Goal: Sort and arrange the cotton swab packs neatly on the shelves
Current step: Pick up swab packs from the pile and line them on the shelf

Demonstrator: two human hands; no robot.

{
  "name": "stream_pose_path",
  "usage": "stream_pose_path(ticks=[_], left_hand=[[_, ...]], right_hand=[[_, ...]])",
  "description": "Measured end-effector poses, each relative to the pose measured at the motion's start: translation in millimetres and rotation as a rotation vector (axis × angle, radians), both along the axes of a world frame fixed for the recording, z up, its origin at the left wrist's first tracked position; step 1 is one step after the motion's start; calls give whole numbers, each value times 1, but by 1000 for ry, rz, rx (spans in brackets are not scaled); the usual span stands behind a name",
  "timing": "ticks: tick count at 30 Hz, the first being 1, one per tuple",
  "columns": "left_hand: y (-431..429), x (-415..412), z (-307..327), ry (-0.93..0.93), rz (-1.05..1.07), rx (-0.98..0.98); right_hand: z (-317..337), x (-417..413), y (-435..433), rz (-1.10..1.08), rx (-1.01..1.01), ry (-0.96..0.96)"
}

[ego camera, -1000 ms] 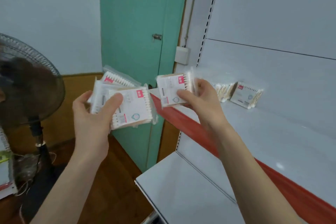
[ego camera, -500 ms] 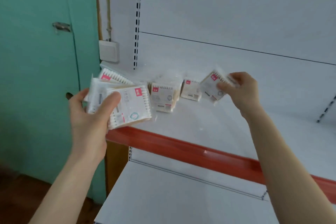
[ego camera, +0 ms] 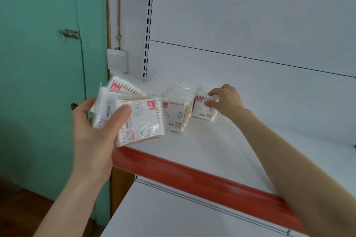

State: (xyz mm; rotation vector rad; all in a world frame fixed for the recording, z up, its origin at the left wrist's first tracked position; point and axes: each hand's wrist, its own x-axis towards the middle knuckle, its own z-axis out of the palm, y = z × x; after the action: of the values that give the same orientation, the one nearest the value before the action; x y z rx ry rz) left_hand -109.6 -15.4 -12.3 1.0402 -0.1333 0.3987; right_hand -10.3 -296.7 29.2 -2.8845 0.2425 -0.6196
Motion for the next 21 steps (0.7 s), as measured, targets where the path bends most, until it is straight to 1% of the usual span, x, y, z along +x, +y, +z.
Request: stream_pose_path(ticks=[2,3,5,6,7,8,10,12,15,18,21], left_hand=[[-5,0,0,-1,-29,-16],[-8,-1,0,-4,-45,-20],[-13,-2,1,-13,-80,-27],[-16,-3,2,-14,-104,-36],[-19,-3,3,-14,-133,-44],[-22,-3,5,-12,-162,-47],[-27,-5,6,-15,-213,-29],[-32,-9,7,-16,-274,-10],[-37,-13,6,-26,-345,12],[-38,-14,5,-17,-388,31],[-37,-14,5,-13,-390,98]], right_hand=[[6,-6,-4,13,41,3],[12,-11,-3,32,110,-61],[26,-29,6,98,312,-259],[33,-39,14,155,419,-317],[39,-51,24,231,521,-321],[43,-64,34,319,609,-270],[46,-85,54,457,720,-101],[45,-97,66,514,729,15],[42,-106,74,569,753,88],[40,-109,73,584,764,36],[43,-107,64,549,790,-108]])
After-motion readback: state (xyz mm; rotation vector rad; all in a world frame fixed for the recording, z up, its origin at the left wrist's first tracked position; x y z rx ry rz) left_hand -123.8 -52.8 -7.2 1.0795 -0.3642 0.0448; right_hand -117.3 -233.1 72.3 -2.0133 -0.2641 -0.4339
